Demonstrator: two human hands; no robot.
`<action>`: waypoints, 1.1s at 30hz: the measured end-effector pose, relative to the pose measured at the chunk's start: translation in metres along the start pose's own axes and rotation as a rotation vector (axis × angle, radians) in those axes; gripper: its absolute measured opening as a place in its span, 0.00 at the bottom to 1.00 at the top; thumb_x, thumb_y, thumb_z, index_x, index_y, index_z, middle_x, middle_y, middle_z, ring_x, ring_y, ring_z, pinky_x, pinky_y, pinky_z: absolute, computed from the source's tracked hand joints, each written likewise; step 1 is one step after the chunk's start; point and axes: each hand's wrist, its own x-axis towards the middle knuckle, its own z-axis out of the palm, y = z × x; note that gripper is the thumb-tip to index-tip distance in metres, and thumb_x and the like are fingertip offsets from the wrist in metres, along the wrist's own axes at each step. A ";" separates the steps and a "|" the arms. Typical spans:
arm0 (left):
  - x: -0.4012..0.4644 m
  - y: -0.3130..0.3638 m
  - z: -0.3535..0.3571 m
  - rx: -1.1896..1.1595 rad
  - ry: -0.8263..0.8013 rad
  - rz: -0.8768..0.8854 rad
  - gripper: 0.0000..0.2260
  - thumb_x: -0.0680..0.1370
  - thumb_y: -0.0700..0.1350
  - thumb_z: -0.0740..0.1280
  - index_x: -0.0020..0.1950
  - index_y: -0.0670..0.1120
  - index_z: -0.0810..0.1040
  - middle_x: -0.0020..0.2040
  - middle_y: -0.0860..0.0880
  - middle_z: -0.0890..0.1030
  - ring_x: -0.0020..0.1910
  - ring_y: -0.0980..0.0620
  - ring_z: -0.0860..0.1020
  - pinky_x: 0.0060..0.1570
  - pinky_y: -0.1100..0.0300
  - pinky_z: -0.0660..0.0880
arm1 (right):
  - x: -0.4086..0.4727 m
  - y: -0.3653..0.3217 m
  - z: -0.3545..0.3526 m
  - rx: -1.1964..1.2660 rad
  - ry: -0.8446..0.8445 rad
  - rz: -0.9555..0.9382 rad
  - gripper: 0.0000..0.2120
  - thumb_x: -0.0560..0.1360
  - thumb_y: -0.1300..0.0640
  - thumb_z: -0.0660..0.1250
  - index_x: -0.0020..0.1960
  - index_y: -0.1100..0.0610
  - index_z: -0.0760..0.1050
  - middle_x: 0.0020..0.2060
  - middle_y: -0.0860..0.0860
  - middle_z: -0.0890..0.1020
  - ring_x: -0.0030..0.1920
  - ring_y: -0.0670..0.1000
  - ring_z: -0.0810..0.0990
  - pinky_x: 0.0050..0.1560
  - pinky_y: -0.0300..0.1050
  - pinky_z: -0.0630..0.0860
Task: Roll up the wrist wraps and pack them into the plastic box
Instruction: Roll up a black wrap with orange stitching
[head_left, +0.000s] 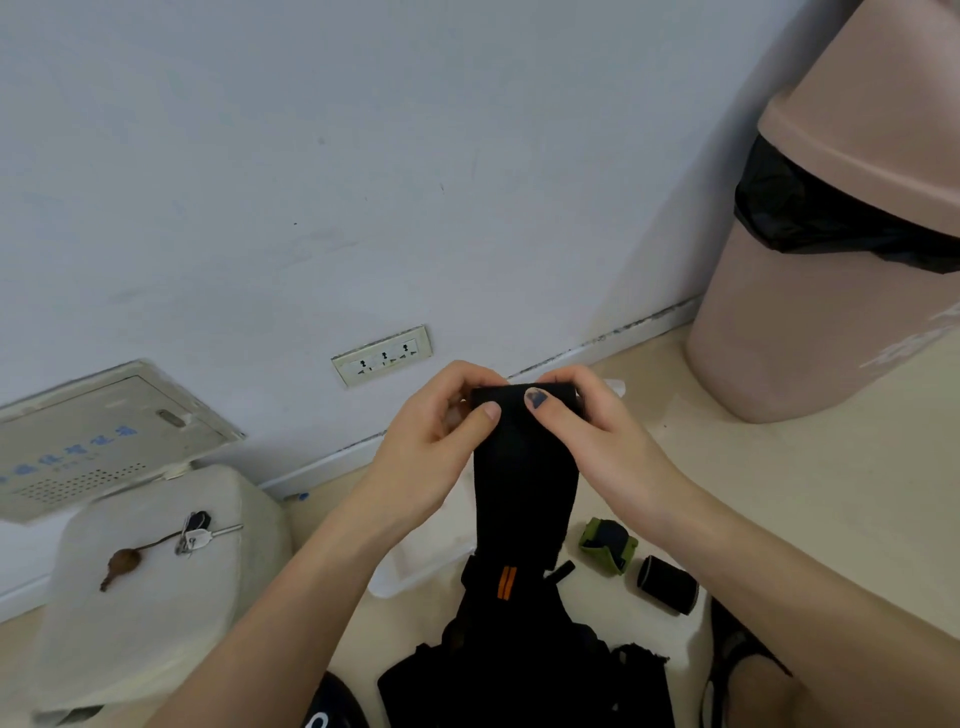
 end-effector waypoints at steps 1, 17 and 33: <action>0.000 -0.001 -0.001 -0.008 0.017 0.005 0.06 0.81 0.39 0.65 0.56 0.44 0.79 0.48 0.49 0.82 0.47 0.52 0.80 0.49 0.58 0.77 | 0.000 -0.001 -0.001 -0.034 -0.021 -0.023 0.05 0.84 0.52 0.65 0.57 0.52 0.77 0.48 0.53 0.85 0.52 0.53 0.85 0.57 0.54 0.81; -0.004 0.008 0.002 -0.177 0.078 -0.011 0.12 0.79 0.26 0.64 0.49 0.43 0.79 0.42 0.54 0.82 0.45 0.55 0.81 0.46 0.65 0.77 | 0.006 -0.001 -0.009 0.029 -0.127 -0.169 0.08 0.83 0.66 0.65 0.58 0.59 0.79 0.46 0.57 0.84 0.47 0.50 0.84 0.51 0.46 0.81; -0.008 0.002 0.011 -0.021 0.099 0.019 0.13 0.82 0.33 0.63 0.49 0.52 0.76 0.44 0.51 0.80 0.45 0.53 0.77 0.46 0.56 0.73 | 0.004 -0.003 -0.007 0.025 -0.164 0.011 0.09 0.84 0.51 0.64 0.60 0.49 0.81 0.54 0.50 0.85 0.58 0.49 0.84 0.65 0.59 0.80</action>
